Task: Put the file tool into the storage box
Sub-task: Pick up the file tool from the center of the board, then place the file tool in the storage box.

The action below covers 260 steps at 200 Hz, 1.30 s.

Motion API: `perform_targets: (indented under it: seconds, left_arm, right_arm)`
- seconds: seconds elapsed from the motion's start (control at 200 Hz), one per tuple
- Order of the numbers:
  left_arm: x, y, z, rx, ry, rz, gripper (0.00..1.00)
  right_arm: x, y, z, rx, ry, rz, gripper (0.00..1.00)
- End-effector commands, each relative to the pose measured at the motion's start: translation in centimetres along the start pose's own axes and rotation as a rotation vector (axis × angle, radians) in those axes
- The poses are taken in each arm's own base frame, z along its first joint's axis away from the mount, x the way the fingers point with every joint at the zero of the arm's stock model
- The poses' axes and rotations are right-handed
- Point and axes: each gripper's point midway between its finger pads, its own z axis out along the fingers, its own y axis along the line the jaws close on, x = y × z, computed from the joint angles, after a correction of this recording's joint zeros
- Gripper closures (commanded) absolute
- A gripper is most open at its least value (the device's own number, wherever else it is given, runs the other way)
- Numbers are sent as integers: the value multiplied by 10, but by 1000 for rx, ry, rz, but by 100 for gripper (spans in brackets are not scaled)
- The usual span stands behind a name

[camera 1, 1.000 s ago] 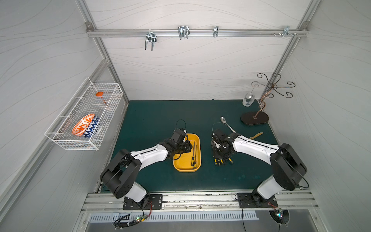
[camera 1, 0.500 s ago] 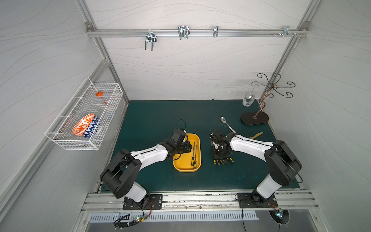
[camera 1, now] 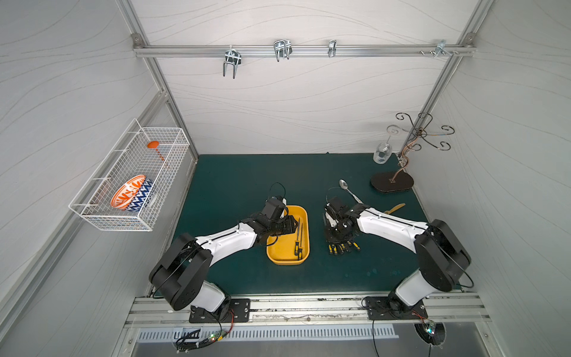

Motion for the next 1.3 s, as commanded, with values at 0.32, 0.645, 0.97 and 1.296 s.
perform_targets:
  seconds: [0.32, 0.645, 0.97, 1.296]
  left_arm:
    - [-38, -84, -45, 357, -99, 30, 41]
    - [-27, -72, -34, 321, -61, 14, 86]
    - [-22, -34, -29, 143, -72, 23, 100]
    - [10, 25, 9, -122, 89, 50, 99]
  right_arm:
    - [-21, 112, -65, -512, -125, -167, 88]
    - [-28, 138, -71, -531, -157, -210, 87]
    - [-40, 124, -76, -439, -205, -197, 45]
    - [-44, 65, -52, -220, -188, -50, 46]
